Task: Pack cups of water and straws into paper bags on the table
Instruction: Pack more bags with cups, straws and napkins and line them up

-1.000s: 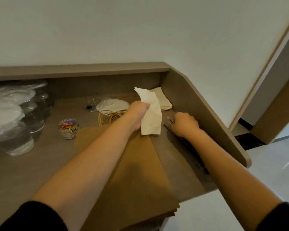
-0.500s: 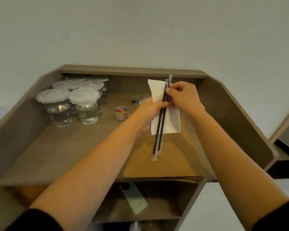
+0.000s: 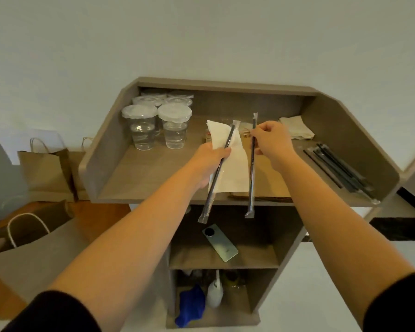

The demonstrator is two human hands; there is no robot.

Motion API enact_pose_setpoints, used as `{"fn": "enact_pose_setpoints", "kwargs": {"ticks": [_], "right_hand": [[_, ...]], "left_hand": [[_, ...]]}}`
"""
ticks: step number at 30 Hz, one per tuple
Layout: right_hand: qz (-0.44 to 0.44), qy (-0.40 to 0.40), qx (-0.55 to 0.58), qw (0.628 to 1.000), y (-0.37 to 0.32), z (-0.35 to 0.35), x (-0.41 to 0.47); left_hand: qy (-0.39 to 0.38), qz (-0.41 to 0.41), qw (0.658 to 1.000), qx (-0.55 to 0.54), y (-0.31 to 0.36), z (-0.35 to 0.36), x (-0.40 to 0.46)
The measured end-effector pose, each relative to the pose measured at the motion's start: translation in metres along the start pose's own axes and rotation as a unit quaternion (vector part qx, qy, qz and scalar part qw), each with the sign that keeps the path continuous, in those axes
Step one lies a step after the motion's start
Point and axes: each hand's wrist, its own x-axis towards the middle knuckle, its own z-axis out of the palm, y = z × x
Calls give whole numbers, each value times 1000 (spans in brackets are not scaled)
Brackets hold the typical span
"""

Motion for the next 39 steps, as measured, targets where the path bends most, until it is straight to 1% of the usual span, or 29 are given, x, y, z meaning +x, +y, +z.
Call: {"fn": "enact_pose_setpoints", "kwargs": {"ticks": [3, 8, 12, 16, 20, 23, 25, 26, 27, 28, 29, 31, 32, 34, 37, 39], "right_hand": [[12, 31, -19, 999, 18, -25, 15], [47, 72, -78, 993, 56, -62, 54], [79, 85, -117, 986, 88, -90, 94], [111, 77, -139, 981, 112, -113, 129], [149, 29, -228, 962, 137, -125, 157], [172, -12, -291, 941, 149, -125, 166], [152, 4, -307, 940, 151, -123, 170], [124, 28, -287, 950, 148, -121, 170], [100, 56, -235, 965, 142, -118, 170], [92, 75, -154, 981, 133, -114, 170], [99, 76, -63, 990, 123, -110, 169], [136, 15, 95, 986, 102, -101, 165], [149, -22, 132, 980, 94, -97, 162], [138, -72, 149, 977, 78, -85, 149], [73, -103, 170, 977, 52, -59, 120], [58, -135, 188, 971, 32, -37, 95]], "left_hand": [[-20, -18, 1000, -6, 2, 14, 11], [-60, -32, 998, -9, 8, 60, 49], [-73, -37, 997, -3, 13, 105, 91], [-81, -49, 996, -6, 12, 140, 129], [-87, -57, 995, -2, 10, 167, 160], [-95, -64, 993, 21, 4, 175, 174], [-102, -68, 992, 22, 0, 175, 180], [-104, -71, 992, 17, 0, 173, 181], [-106, -74, 992, 10, 0, 170, 182], [-109, -75, 991, 2, 1, 165, 182], [-113, -72, 991, -4, 2, 161, 181], [-123, -58, 991, -12, 4, 148, 174], [-125, -48, 991, -13, 5, 141, 169], [-120, -30, 992, -7, 8, 123, 154], [-106, -14, 994, -8, 11, 86, 122], [-94, -12, 995, -25, 11, 56, 94]]}}
